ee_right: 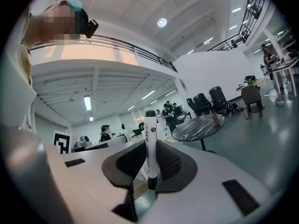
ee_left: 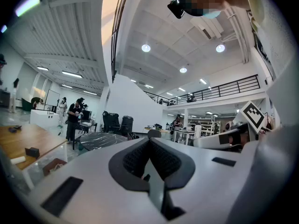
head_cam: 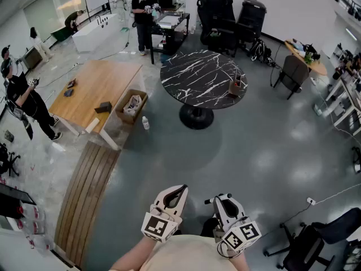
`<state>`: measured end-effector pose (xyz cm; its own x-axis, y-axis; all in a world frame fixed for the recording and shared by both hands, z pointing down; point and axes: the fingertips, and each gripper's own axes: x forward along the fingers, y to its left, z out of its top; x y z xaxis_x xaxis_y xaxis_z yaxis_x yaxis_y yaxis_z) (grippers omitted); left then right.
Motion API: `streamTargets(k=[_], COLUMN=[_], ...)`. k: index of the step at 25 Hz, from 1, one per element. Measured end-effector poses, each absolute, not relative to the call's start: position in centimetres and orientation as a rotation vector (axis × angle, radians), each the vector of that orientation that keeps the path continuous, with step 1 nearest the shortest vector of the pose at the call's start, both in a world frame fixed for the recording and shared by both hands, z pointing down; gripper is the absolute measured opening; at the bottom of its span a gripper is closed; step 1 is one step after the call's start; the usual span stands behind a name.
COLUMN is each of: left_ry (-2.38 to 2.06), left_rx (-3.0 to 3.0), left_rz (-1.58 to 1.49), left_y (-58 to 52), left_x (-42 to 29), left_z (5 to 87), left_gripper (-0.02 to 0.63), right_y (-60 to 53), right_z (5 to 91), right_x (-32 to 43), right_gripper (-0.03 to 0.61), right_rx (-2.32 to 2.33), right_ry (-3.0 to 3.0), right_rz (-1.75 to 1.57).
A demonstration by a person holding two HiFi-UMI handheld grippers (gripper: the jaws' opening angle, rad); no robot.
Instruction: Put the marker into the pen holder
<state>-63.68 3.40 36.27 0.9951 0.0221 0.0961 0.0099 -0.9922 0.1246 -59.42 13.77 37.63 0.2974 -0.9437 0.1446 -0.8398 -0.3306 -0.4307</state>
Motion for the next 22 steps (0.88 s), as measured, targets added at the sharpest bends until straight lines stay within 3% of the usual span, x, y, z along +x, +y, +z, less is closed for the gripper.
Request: streamTargets(k=[17,22], left_ry=[-0.067,-0.009], left_rx=[3.047,3.054], left_rz=[0.001,0.152], left_y=[20.0,23.1], left_x=[-38.5,-33.5], left_z=[34.1,36.3], left_gripper=[0.008,0.008], right_y=[30.0,33.4], right_z=[36.4,36.7], right_x=[-34.3,-29.5], right_gripper=[0.083,0.083], right_rx=[-2.315,-2.325], right_ry=[1.658,1.633], right_rz=[-0.495,-0.492])
